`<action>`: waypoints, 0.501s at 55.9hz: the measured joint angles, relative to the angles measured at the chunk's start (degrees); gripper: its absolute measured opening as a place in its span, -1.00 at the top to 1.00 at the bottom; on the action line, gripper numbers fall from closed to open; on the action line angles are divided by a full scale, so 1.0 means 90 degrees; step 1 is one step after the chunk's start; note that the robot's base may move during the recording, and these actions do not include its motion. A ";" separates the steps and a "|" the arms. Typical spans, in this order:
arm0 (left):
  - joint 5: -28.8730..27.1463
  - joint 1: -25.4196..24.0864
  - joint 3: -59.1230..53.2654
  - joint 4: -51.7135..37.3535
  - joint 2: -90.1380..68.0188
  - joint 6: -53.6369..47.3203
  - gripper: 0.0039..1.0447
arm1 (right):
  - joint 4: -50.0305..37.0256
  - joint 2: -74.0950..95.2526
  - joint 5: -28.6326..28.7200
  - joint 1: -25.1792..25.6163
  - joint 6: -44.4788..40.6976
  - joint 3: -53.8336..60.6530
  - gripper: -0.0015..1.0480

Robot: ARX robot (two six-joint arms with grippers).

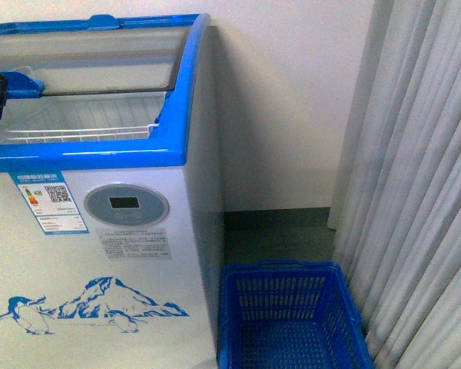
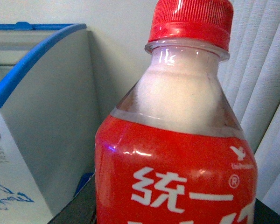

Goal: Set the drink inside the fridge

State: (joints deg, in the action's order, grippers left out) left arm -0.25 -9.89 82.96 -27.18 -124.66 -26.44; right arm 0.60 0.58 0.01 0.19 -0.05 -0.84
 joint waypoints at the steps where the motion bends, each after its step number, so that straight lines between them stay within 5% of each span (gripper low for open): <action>1: -0.0022 0.0012 0.0087 0.0034 -0.0049 -0.0007 -0.85 | 0.0000 0.0000 0.0000 0.0000 0.0000 0.0000 0.21; 28: -0.0406 0.0231 0.2200 0.0843 -0.1171 -0.0027 -0.85 | 0.0000 0.0000 0.0000 0.0000 0.0000 0.0000 0.21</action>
State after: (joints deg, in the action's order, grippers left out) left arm -3.90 -7.81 102.76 -19.59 -135.20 -26.68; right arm 0.60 0.58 0.01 0.19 -0.05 -0.84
